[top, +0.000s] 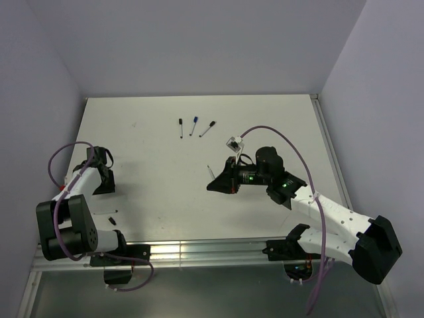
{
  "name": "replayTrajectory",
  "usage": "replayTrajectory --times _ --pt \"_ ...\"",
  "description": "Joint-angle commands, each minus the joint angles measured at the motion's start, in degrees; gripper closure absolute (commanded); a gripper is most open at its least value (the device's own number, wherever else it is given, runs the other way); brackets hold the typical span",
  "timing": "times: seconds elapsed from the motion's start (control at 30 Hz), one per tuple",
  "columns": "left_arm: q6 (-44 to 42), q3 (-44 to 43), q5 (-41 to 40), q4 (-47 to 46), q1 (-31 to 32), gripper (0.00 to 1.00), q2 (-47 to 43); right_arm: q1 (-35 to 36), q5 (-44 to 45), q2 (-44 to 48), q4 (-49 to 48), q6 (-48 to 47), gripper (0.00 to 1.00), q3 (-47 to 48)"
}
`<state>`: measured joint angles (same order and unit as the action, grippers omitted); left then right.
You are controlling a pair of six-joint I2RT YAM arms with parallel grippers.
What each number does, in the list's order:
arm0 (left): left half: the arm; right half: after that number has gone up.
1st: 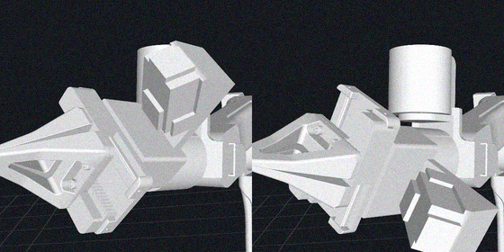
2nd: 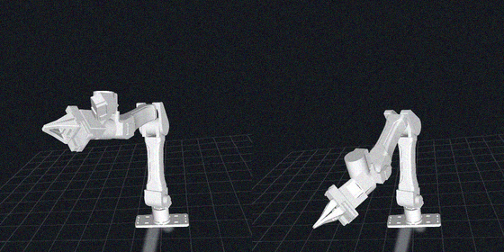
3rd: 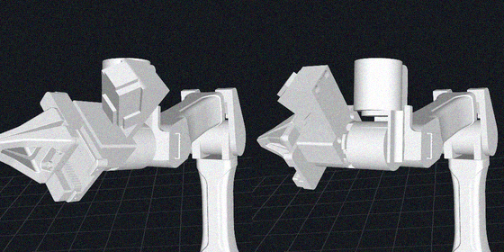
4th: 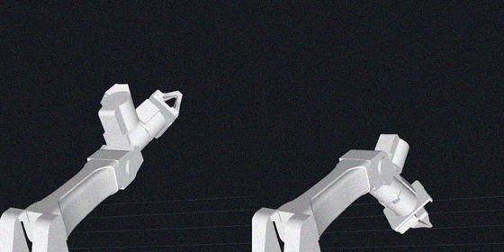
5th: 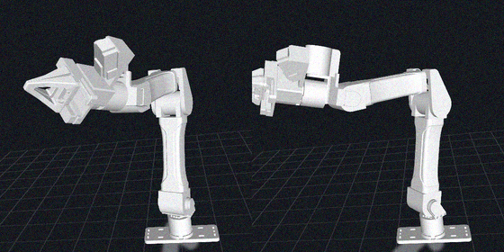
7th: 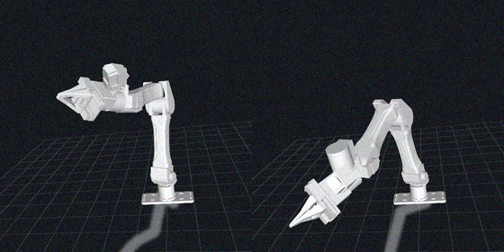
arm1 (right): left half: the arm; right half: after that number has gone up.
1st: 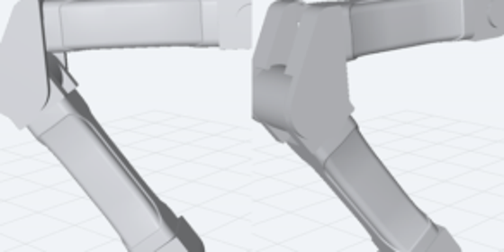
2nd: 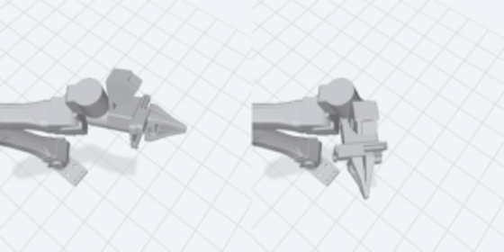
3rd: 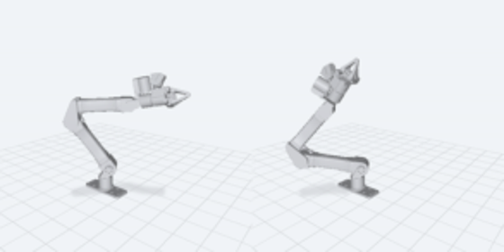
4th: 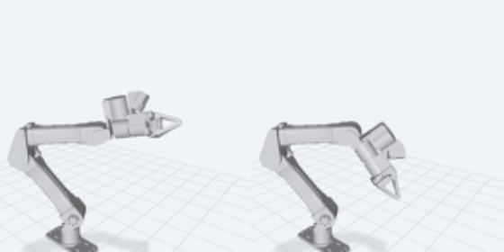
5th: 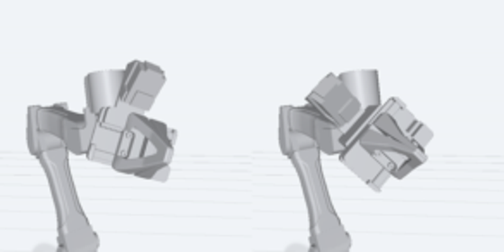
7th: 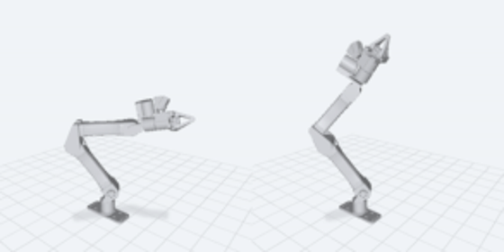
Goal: Insert the pens into the pen caps
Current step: Insert the pen cap onto the pen.
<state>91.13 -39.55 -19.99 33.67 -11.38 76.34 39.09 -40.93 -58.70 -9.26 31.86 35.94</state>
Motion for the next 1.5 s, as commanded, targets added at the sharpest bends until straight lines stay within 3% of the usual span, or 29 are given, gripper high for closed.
replayTrajectory --times 0.0,1.03,1.47 --pt "1.2 -1.1 -1.0 -1.1 0.0 0.59 0.6 -0.2 0.6 1.7 -0.6 -1.1 1.00 -0.6" --pt "-1.6 -4.6 -2.3 1.8 -2.8 0.59 6.5 -0.2 1.5 1.8 0.2 -1.6 1.00 -0.5" --pt "-6.0 -7.7 -1.8 3.7 -3.0 0.67 11.7 -0.2 2.3 2.5 0.9 -2.1 1.00 -0.3"
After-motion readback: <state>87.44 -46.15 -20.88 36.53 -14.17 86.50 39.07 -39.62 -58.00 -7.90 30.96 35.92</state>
